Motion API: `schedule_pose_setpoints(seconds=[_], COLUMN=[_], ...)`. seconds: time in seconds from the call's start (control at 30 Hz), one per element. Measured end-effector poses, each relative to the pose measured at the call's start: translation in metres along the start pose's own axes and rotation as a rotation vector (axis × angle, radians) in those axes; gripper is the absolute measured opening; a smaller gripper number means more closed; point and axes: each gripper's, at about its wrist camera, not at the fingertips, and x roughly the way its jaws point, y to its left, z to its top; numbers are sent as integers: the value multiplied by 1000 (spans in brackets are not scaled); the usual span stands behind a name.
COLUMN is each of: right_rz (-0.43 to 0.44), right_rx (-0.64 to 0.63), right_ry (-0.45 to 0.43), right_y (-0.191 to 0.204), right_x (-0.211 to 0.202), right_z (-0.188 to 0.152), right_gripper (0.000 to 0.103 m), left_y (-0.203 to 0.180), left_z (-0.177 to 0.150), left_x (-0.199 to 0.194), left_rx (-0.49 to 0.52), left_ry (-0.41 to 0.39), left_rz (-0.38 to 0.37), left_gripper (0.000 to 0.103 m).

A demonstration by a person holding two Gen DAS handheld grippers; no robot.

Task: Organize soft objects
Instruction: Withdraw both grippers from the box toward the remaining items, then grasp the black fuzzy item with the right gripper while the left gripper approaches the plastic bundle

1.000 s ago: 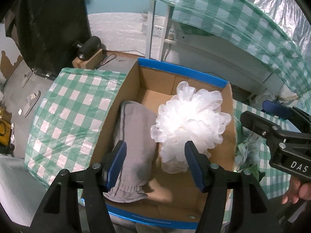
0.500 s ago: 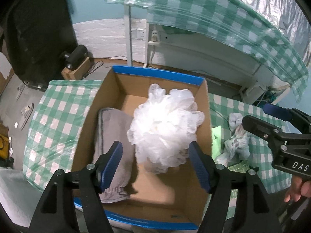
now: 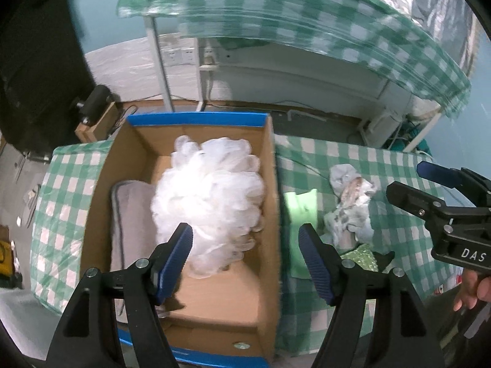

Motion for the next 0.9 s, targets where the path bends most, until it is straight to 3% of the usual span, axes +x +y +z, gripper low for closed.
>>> schedule_pose_setpoints(seconds=[0.6, 0.9], right_rz=[-67, -83], right_rx=[103, 141], right_ry=[43, 112], right_y=[-70, -101], right_x=[-4, 14], right_z=[-41, -71], right_gripper=[82, 82], left_y=[-85, -108], left_z=[-5, -12], left_x=[29, 55], left_rx=[186, 205], left_ry=[70, 154], left_rz=[-33, -35], left_gripper=[76, 77])
